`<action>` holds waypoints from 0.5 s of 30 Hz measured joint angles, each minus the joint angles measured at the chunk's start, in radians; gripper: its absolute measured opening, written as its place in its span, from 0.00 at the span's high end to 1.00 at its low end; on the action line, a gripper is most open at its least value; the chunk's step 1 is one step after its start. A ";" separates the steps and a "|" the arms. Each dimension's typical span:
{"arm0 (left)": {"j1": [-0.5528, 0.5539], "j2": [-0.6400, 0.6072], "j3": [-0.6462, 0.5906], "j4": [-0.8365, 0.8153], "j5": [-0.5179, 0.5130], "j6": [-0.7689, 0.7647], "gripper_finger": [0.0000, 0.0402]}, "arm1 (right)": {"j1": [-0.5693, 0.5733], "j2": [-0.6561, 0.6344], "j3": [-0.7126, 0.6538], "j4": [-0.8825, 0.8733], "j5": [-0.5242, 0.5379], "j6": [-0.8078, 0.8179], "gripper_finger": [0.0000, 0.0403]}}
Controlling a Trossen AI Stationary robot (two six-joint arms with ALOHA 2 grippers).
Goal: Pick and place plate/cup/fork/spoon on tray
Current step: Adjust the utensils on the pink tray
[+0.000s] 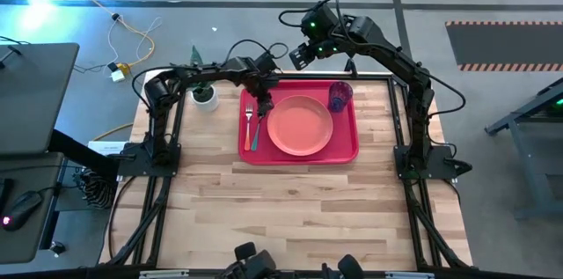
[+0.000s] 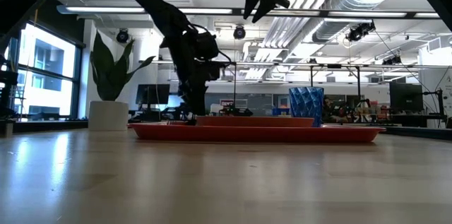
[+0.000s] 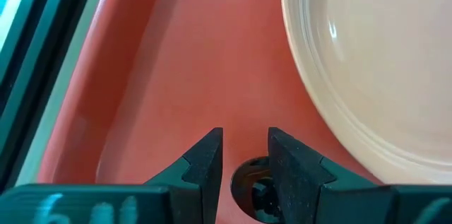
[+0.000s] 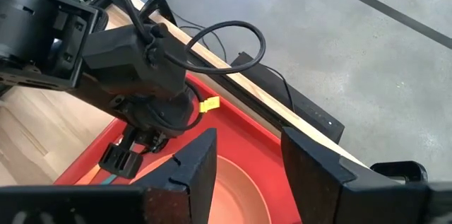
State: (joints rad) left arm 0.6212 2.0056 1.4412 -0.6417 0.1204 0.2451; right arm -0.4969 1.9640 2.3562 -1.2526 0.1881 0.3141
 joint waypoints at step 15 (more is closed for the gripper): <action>-0.002 0.011 0.000 -0.036 -0.002 -0.008 0.74 | 0.000 0.000 0.000 0.000 0.000 0.002 0.63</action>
State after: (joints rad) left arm 0.6197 2.0171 1.4414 -0.6776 0.1180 0.2367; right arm -0.4969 1.9640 2.3560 -1.2526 0.1882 0.3157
